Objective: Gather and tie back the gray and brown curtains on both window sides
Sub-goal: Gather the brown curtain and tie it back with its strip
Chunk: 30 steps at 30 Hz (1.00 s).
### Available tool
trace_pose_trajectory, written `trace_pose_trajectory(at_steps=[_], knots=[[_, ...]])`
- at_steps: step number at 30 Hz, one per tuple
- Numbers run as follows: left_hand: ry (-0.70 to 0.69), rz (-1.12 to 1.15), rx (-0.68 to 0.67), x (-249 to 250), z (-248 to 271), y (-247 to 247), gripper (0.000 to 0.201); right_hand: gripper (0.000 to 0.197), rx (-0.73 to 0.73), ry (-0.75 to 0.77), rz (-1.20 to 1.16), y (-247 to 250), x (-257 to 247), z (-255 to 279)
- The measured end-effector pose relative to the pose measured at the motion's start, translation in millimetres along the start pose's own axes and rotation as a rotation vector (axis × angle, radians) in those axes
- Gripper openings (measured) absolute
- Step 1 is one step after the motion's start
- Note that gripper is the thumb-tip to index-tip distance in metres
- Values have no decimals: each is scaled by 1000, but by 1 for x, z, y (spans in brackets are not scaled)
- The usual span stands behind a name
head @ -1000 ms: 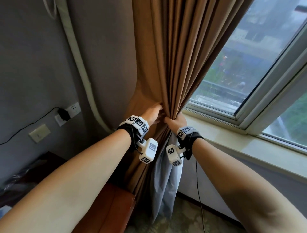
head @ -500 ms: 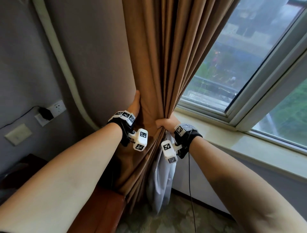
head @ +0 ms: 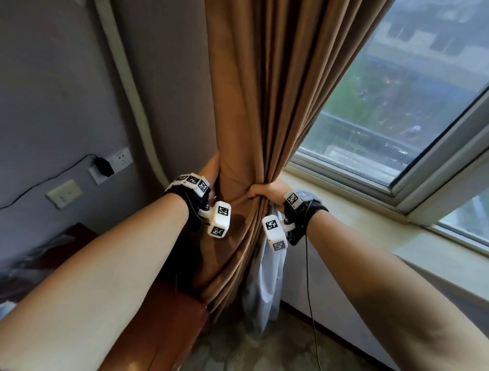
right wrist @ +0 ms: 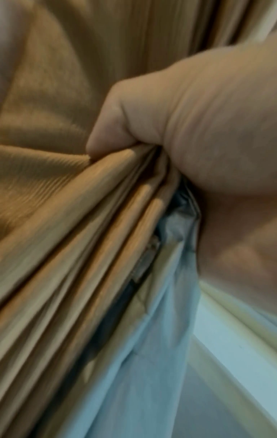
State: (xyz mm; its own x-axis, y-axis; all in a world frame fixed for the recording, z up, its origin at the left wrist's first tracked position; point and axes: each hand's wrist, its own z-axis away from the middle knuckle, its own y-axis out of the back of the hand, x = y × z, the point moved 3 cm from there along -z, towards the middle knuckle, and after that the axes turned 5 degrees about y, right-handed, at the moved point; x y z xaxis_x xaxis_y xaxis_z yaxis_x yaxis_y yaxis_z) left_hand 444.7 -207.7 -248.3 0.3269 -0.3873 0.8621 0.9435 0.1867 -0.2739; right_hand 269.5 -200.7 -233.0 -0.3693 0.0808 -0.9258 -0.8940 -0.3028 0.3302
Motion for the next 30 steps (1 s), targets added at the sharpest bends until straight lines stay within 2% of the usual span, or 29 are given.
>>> trace_pose_trajectory(at_steps=[2,5,6,8,9,11,12,13,16,19,21,22,24,26,28,30], knots=[[46,89,-69,0,15,-5,65,37,8,16,33,5,0,-4],[25,197,-177,-7,26,-8,44,26,56,20,57,14,1,-8],[14,185,-220,-10,31,-10,40,27,68,26,70,16,2,-10],[-59,28,-248,-16,36,-14,46,26,76,40,71,17,2,-9],[-108,-112,-224,-18,36,-16,53,23,83,36,79,18,5,-11],[-212,-395,-108,-19,31,-20,89,21,73,42,102,18,6,-14],[-249,-498,-63,-19,30,-22,107,20,52,57,115,18,6,-14],[-279,-549,-24,-20,31,-26,115,19,22,76,124,18,4,-13],[-327,-563,134,-22,40,-35,117,16,-81,117,122,20,0,-10],[-307,-789,346,-26,50,-47,123,28,-133,144,145,25,2,-10],[-195,-1058,499,-24,59,-57,115,36,-133,167,171,30,5,-16],[-160,-1177,553,-20,66,-63,104,36,-118,155,195,33,6,-18],[-172,-1390,547,-8,77,-79,67,38,-89,122,237,37,10,-21],[-167,-1358,351,-8,76,-93,35,35,-81,132,246,38,11,-23],[-58,-1115,108,-21,72,-101,27,33,-76,140,253,36,11,-23],[53,-972,16,-34,72,-105,18,36,-88,137,257,36,12,-20]])
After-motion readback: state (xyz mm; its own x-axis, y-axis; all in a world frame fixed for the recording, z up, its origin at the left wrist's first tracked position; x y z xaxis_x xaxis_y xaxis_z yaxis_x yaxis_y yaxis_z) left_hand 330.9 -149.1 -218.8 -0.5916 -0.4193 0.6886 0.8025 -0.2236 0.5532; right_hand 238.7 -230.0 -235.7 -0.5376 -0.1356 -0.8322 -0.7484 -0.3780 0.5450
